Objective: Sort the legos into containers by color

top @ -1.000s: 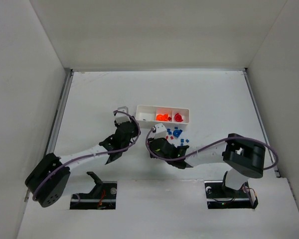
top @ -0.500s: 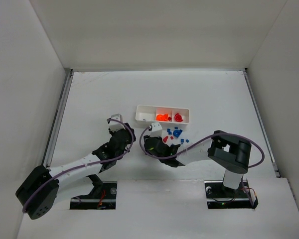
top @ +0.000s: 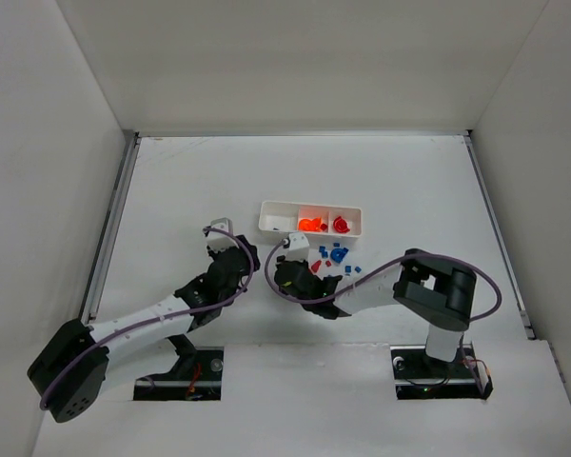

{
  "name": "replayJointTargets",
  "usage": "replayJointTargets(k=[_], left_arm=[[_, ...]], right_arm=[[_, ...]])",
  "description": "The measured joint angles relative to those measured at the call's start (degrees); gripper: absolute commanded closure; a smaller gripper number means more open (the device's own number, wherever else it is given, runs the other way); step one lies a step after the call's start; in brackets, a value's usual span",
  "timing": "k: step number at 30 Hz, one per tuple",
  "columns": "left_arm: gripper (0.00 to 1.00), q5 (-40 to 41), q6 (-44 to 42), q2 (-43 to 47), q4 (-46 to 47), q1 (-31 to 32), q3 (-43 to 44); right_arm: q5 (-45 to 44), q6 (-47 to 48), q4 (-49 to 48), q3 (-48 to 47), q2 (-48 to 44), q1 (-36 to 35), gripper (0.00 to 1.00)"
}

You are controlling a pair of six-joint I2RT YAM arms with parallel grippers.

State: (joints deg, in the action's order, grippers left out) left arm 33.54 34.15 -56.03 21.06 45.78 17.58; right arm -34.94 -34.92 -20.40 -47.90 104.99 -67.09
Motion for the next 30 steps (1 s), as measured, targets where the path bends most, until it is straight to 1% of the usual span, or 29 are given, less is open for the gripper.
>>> replayJointTargets(k=[2, 4, 7, 9, 11, 14, 17, 19, 25, 27, 30], left_arm=[[0.58, 0.02, 0.11, 0.46, -0.15, 0.31, 0.0], [0.59, 0.0, 0.26, 0.74, -0.26, 0.79, 0.0], [0.6, 0.02, 0.42, 0.68, -0.55, 2.34, 0.0], [0.6, 0.2, 0.42, 0.17, -0.57, 4.48, 0.13], [0.6, 0.33, 0.39, -1.4, -0.57, 7.02, 0.74], [0.6, 0.44, 0.35, -5.75, -0.5, 11.3, 3.23], [0.6, 0.5, 0.2, -10.49, 0.44, 14.88, 6.1], [0.6, 0.59, -0.02, -14.08, 1.4, 16.94, 8.15], [0.6, 0.48, -1.38, -24.41, 4.11, 21.16, 14.73], [0.6, 0.2, -1.99, -27.26, 4.9, 21.79, 16.81], [0.6, -0.61, -2.49, -31.36, 5.88, 22.29, 19.87]], right_arm=[[-0.42, 0.09, 0.44, 0.66, -1.53, -0.02, 0.73], [-0.72, 0.35, 0.83, 1.97, -5.05, -0.07, 0.73], [-0.87, 1.05, 0.76, 3.87, -12.46, 0.09, 0.73], [-0.76, 1.68, 0.39, 5.03, -17.44, 1.01, 0.73], [-0.42, 2.32, 0.2, 6.16, -21.64, 3.56, 0.73], [1.14, 2.99, 0.22, 7.65, -25.11, 10.47, 0.73], [3.08, 3.43, 0.42, 8.59, -25.4, 17.38, 0.73], [4.42, 3.67, 0.7, 8.76, -24.81, 20.79, 0.73], [6.97, 4.04, 0.7, 8.68, -21.33, 25.88, 0.7], [7.19, 4.02, 0.74, 8.66, -20.22, 26.71, 0.66], [7.34, 3.93, 0.85, 8.63, -19.26, 27.34, 0.57]])
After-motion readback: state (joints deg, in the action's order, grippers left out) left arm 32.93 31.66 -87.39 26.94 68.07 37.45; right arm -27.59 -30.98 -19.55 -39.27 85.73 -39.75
